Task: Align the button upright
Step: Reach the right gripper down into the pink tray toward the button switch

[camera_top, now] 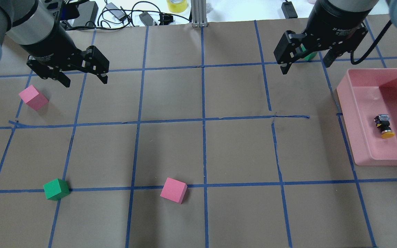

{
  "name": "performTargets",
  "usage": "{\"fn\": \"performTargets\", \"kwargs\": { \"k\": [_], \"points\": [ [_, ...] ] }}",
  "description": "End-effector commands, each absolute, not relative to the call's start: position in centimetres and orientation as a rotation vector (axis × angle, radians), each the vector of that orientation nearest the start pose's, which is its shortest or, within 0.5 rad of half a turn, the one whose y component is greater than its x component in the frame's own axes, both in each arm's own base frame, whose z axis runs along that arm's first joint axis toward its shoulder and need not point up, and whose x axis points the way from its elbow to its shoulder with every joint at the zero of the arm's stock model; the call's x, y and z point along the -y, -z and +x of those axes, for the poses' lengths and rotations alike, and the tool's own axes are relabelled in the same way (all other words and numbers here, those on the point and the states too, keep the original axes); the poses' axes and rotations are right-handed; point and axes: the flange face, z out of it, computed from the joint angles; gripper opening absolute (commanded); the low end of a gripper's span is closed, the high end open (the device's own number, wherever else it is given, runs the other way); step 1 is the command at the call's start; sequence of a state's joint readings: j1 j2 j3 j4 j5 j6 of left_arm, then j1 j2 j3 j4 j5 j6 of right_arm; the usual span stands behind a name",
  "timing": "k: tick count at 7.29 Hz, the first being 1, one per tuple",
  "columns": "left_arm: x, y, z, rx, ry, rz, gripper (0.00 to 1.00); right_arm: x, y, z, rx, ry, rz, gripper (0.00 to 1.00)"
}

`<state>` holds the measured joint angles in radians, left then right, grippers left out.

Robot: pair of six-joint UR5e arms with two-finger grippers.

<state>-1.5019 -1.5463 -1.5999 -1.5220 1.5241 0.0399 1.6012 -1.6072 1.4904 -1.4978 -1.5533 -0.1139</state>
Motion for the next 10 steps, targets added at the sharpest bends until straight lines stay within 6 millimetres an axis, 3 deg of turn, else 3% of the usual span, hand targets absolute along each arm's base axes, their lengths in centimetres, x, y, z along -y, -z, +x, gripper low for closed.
{"fn": "performTargets", "kwargs": {
  "k": [1, 2, 3, 4, 5, 7, 9, 10],
  "points": [
    [49.4, -49.5, -9.9, -3.149, 0.090, -0.017, 1.00, 47.7, -53.3, 14.7, -3.115, 0.057, -0.242, 1.00],
    [49.4, -49.5, -9.8, -3.145, 0.090, 0.029, 1.00, 48.7, -52.4, 13.3, -3.122, 0.026, -0.204, 1.00],
    [49.4, -49.4, -9.8, -3.145, 0.085, 0.032, 1.00, 50.2, -51.7, 9.2, -3.126, 0.005, -0.080, 1.00],
    [49.3, -49.3, -9.9, -3.144, 0.080, 0.034, 1.00, 51.9, -49.8, 2.7, -3.119, -0.061, 0.023, 1.00],
    [49.3, -49.2, -9.9, -3.143, 0.073, 0.034, 1.00, 52.6, -46.8, -4.1, -3.083, -0.126, -0.068, 1.00],
    [49.3, -49.1, -9.8, -3.140, 0.070, 0.036, 1.00, 51.4, -38.1, -18.7, -3.093, -0.156, 0.140, 1.00],
    [49.4, -49.0, -9.8, -3.140, 0.068, 0.036, 1.00, 51.4, -31.3, -22.8, -3.164, 0.007, 0.110, 1.00],
    [49.4, -49.0, -9.8, -3.140, 0.070, 0.036, 1.00, 50.8, -28.6, -23.3, -3.142, -0.011, 0.125, 1.00]
  ]
}}
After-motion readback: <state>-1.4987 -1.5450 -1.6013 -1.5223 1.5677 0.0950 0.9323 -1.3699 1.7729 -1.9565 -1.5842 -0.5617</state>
